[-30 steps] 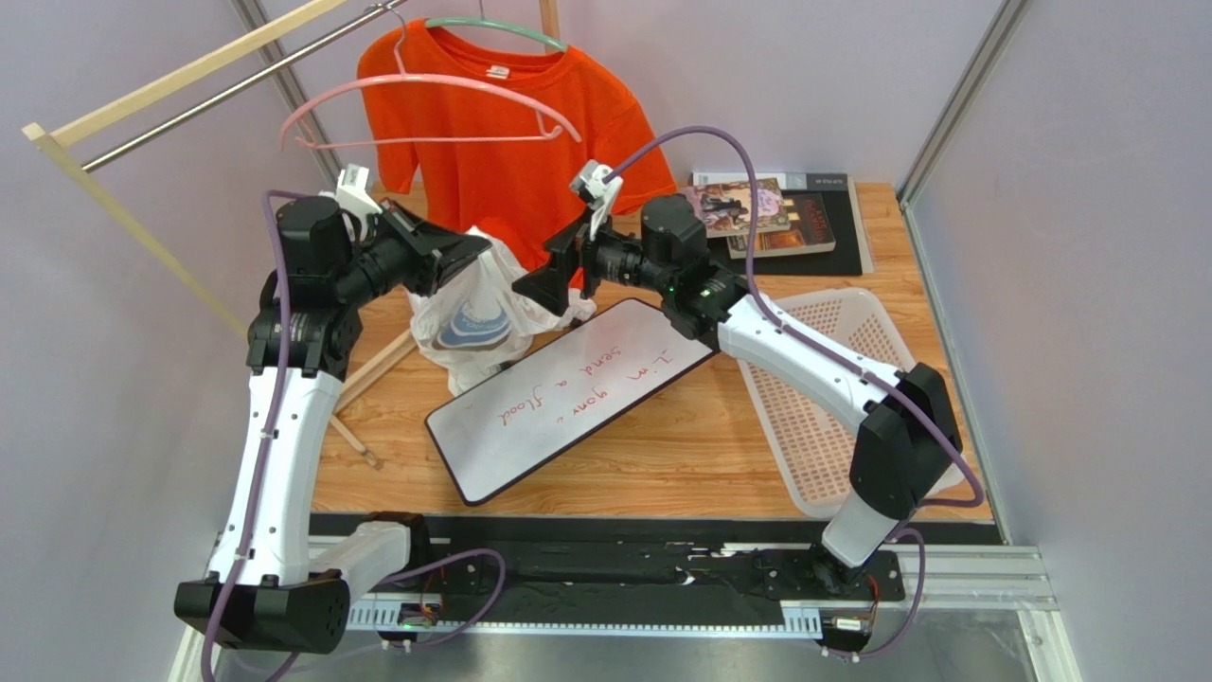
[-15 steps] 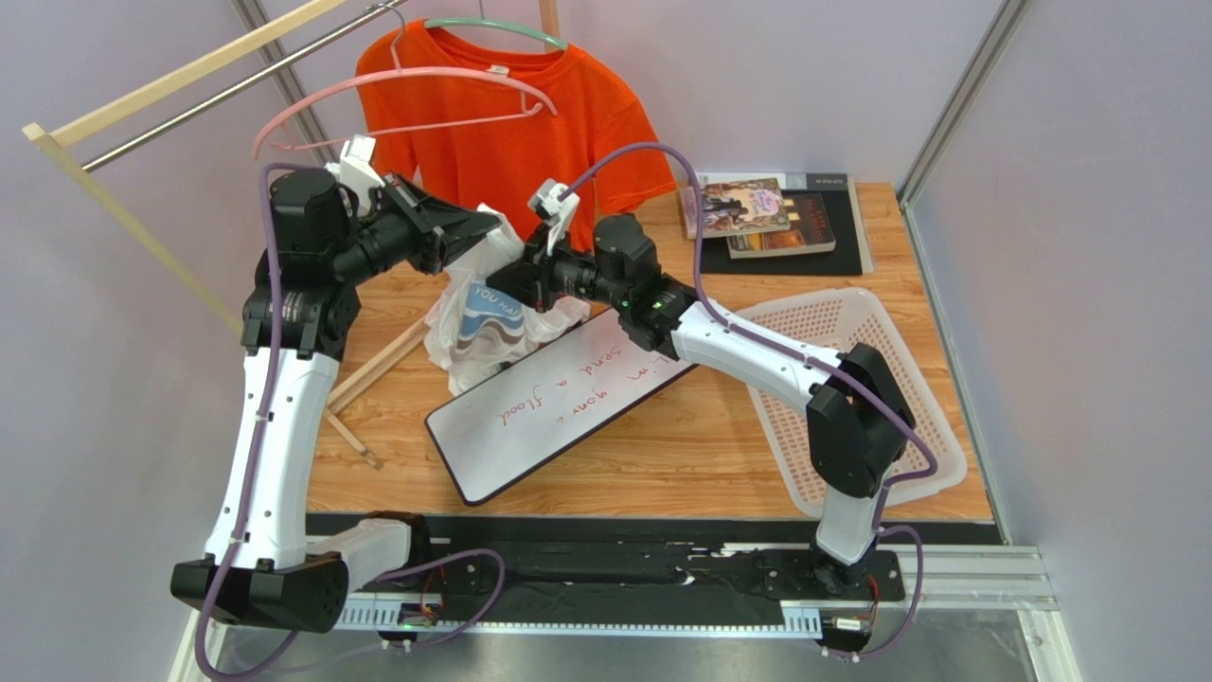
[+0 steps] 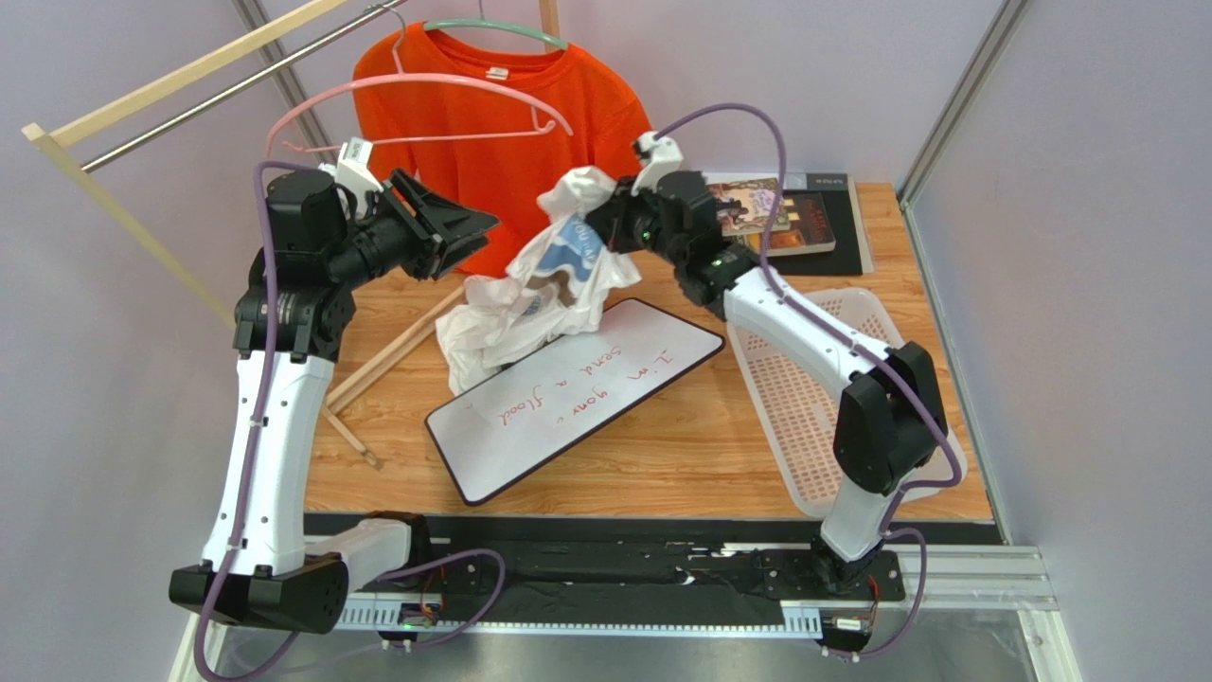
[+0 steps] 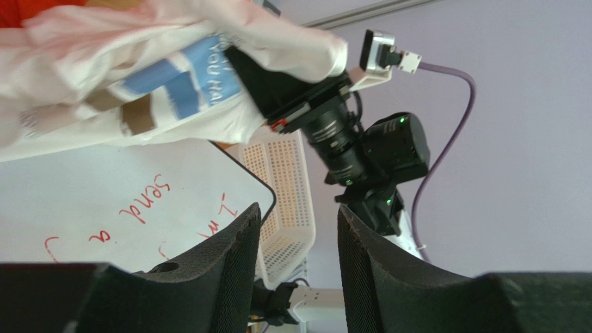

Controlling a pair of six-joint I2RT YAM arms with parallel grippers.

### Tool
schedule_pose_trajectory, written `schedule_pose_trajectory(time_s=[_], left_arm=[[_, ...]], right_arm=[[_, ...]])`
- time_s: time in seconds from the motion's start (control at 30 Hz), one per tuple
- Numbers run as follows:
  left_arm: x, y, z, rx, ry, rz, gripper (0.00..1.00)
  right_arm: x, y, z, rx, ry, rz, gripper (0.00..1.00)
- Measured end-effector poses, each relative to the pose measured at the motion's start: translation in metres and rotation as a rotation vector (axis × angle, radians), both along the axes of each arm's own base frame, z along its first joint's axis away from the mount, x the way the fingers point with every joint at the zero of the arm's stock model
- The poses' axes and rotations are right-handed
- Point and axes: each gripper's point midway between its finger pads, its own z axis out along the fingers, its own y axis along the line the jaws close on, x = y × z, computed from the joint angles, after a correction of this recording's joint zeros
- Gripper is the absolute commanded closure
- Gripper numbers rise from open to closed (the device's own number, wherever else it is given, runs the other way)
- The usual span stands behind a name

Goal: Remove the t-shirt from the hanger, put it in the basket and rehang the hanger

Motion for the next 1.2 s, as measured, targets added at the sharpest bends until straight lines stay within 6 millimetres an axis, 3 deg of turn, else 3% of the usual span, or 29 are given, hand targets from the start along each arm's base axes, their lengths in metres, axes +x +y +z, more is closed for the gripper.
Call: schedule_pose_trajectory(time_s=[0.07, 0.2, 0.37, 0.57, 0.7, 0.83, 1.0, 1.2], left_arm=[[-0.002, 0.001, -0.001, 0.013, 0.002, 0.001, 0.50], [-0.005, 0.003, -0.006, 0.035, 0.015, 0.001, 0.52], [-0.007, 0.003, -0.010, 0.045, 0.029, -0.003, 0.52], [-0.008, 0.002, -0.010, 0.049, 0.024, -0.014, 0.52], [-0.010, 0.000, -0.006, 0.049, 0.014, -0.035, 0.53], [-0.013, -0.003, -0.006, 0.046, 0.015, -0.062, 0.53], [-0.020, -0.009, -0.009, 0.055, 0.019, -0.103, 0.53], [-0.026, -0.013, -0.012, 0.065, 0.026, -0.136, 0.53]], right_arm=[[0.020, -0.032, 0.004, -0.005, 0.039, -0.074, 1.00], [0.047, -0.084, 0.038, -0.001, 0.040, -0.194, 1.00], [0.045, -0.135, 0.098, -0.013, -0.021, -0.298, 1.00], [0.011, -0.203, 0.175, -0.012, -0.155, -0.454, 1.00], [-0.018, -0.244, 0.211, -0.026, -0.221, -0.576, 1.00], [-0.036, -0.266, 0.228, -0.066, -0.249, -0.657, 1.00], [-0.060, -0.293, 0.230, -0.141, -0.242, -0.745, 1.00], [-0.118, -0.314, 0.259, -0.115, -0.306, -0.770, 1.00]])
